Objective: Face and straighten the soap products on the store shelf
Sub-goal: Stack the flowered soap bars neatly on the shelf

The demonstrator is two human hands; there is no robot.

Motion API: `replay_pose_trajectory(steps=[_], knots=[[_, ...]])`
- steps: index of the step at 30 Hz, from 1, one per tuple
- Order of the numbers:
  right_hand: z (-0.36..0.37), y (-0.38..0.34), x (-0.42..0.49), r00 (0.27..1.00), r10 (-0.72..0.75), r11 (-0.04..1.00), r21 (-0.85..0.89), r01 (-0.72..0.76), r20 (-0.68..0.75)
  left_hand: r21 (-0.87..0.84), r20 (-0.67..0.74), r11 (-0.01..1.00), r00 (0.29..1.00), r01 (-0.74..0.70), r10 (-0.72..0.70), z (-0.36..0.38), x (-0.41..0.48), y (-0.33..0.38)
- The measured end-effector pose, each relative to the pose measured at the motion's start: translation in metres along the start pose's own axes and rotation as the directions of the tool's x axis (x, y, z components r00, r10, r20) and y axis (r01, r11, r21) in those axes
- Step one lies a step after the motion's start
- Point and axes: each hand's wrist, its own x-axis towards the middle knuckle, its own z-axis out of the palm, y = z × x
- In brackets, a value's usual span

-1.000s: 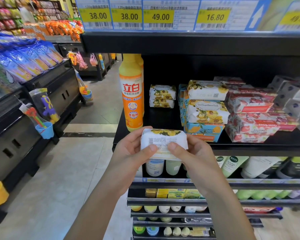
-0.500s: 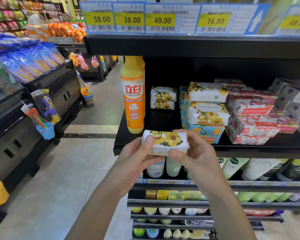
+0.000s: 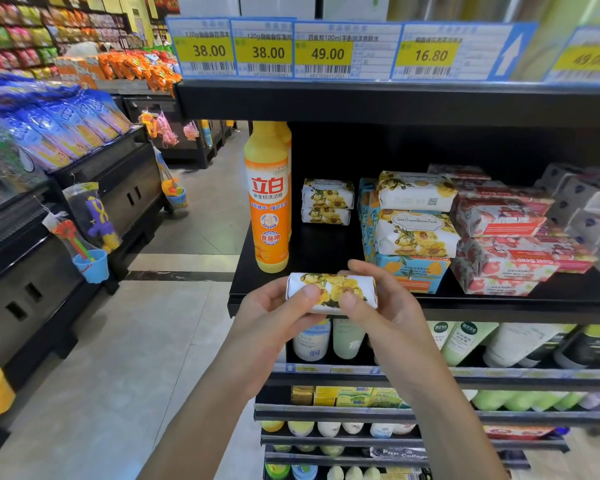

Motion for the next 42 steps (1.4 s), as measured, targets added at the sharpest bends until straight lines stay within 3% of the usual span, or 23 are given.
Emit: replay_pose_trajectory(steps=[4, 13, 19, 34, 39, 42], knots=[[0.002, 0.001, 0.002, 0.995, 0.090, 0.995, 0.056, -0.087, -0.042, -0.044, -0.026, 0.999, 1.000, -0.011, 0.010, 0.002, 0.001, -0.003], [0.001, -0.002, 0.001, 0.992, 0.104, 0.994, 0.052, -0.101, -0.065, -0.046, -0.033, 0.998, 0.999, -0.033, 0.032, 0.002, 0.003, -0.007], [-0.001, -0.002, 0.001, 0.996, 0.048, 0.995, 0.094, -0.042, -0.068, -0.108, 0.003, 0.993, 0.998, -0.057, 0.058, 0.004, 0.004, -0.003], [-0.014, 0.003, 0.002, 0.981, -0.177, 0.981, -0.059, 0.182, 0.083, -0.141, 0.013, 0.989, 0.999, 0.038, -0.036, 0.009, 0.007, 0.001], [-0.016, -0.005, -0.002, 0.978, -0.192, 0.916, -0.341, 0.210, 0.085, -0.107, -0.004, 0.994, 1.000, 0.003, -0.003, 0.010, 0.009, 0.002], [-0.021, -0.018, -0.005, 0.953, -0.274, 0.716, -0.633, 0.292, 0.131, -0.082, -0.019, 0.996, 0.999, -0.036, 0.035, 0.012, 0.011, 0.002]])
